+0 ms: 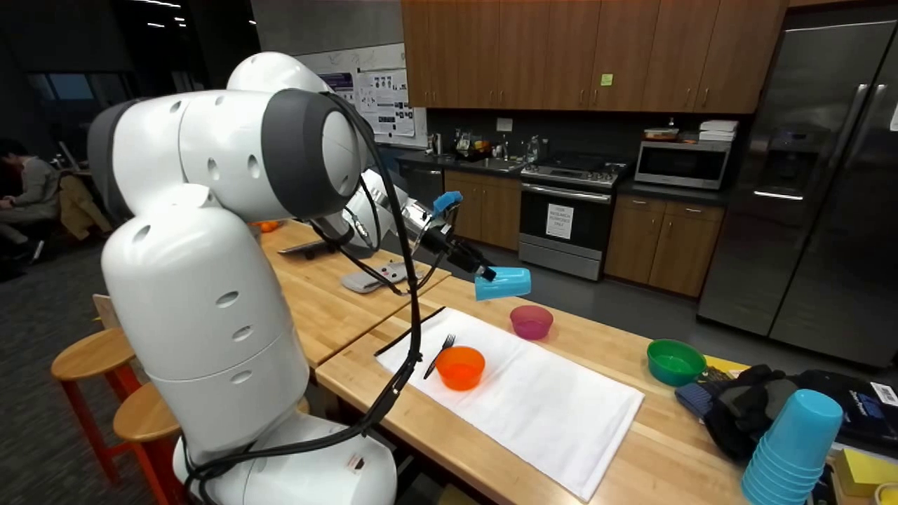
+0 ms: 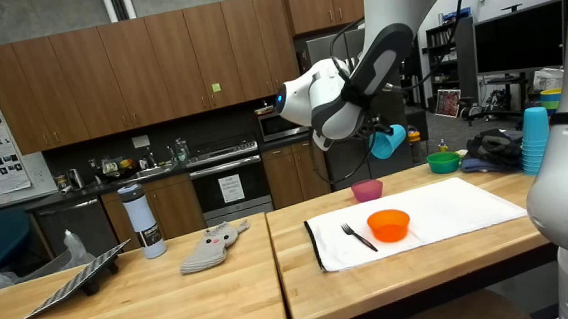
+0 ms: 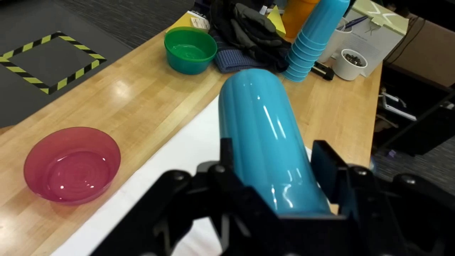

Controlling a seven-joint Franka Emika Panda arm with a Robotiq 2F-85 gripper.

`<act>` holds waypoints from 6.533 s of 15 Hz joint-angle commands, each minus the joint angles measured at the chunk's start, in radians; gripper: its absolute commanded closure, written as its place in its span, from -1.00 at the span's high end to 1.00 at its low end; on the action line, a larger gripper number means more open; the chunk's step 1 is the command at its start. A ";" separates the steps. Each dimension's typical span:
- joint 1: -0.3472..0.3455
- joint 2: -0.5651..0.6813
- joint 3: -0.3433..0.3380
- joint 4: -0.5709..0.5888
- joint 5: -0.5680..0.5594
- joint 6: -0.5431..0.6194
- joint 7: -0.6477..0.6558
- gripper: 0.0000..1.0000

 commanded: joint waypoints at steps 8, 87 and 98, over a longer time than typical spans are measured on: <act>0.029 -0.012 0.026 -0.001 -0.092 -0.113 -0.080 -0.37; -0.098 0.030 -0.105 0.013 0.422 0.181 0.846 1.00; -0.136 0.116 -0.139 -0.003 0.362 0.215 1.295 1.00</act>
